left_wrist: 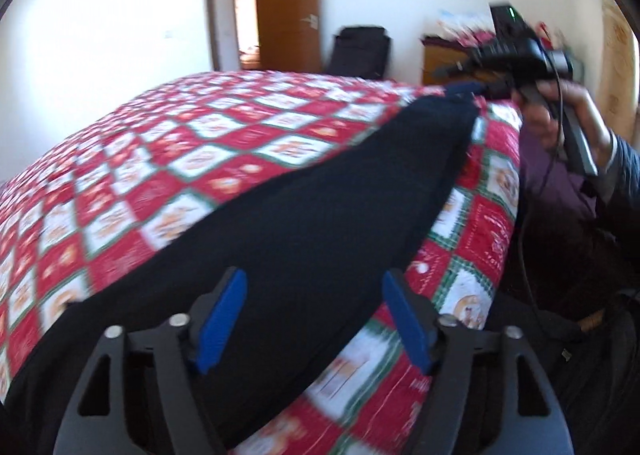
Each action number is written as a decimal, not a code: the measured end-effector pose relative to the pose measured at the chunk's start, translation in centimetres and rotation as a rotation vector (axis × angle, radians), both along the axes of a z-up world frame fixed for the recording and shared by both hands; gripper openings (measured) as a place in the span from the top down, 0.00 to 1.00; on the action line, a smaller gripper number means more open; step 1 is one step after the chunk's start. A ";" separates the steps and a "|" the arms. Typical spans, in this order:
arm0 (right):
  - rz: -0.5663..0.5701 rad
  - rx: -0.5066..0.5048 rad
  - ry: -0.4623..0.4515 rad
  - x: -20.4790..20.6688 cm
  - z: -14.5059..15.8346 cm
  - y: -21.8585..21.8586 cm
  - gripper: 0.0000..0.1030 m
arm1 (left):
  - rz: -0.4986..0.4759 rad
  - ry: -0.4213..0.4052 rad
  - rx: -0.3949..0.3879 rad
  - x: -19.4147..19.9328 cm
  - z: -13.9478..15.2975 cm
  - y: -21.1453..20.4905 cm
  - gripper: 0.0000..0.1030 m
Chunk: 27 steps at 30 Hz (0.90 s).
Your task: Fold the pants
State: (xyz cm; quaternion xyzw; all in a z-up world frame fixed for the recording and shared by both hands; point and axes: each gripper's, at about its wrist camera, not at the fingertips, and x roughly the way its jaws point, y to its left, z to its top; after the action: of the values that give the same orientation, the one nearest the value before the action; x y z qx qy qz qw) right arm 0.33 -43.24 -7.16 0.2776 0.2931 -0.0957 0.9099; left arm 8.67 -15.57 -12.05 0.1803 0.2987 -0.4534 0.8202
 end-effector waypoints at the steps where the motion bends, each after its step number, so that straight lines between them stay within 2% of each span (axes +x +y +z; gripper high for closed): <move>1: -0.020 0.005 -0.009 -0.4 0.0 -0.7 0.51 | -0.021 0.007 0.023 -0.1 -0.5 -1.1 0.43; 4: -0.082 0.030 -0.027 -1.8 -0.4 -2.9 0.51 | -0.057 0.024 0.073 -0.3 -1.7 -3.1 0.51; 6: -0.132 0.034 -0.031 -2.5 -0.7 -4.1 0.51 | -0.064 0.019 0.112 -0.6 -2.6 -4.0 0.52; 10: -0.190 0.040 -0.045 -3.4 -1.0 -5.8 0.51 | -0.054 0.031 0.126 -0.5 -3.5 -4.6 0.55; 12: -0.221 0.034 -0.044 -3.8 -1.2 -6.5 0.51 | -0.050 0.024 0.122 -0.6 -3.5 -4.6 0.56; 15: -0.246 0.035 -0.041 -4.0 -1.6 -7.1 0.52 | -0.034 0.036 0.114 -0.3 -3.4 -4.6 0.63; 17: -0.257 0.030 -0.041 -4.1 -1.9 -7.2 0.52 | -0.033 0.048 0.109 -0.1 -3.4 -4.7 0.63; 20: -0.265 0.023 -0.043 -4.1 -2.2 -7.4 0.54 | -0.035 0.034 0.114 -0.3 -3.5 -4.7 0.69; 24: -0.281 0.029 -0.044 -4.2 -2.4 -8.2 0.65 | -0.017 0.058 0.090 0.1 -3.3 -4.2 0.80; 27: -0.279 0.035 -0.045 -4.4 -2.4 -8.7 0.67 | -0.007 0.088 0.069 0.5 -3.3 -4.0 0.81</move>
State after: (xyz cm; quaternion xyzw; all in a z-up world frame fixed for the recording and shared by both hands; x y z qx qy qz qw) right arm -4.04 -51.97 -9.53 0.3335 0.2329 -0.2097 0.8891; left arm 9.18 -19.55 -15.37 0.1894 0.3492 -0.4533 0.7979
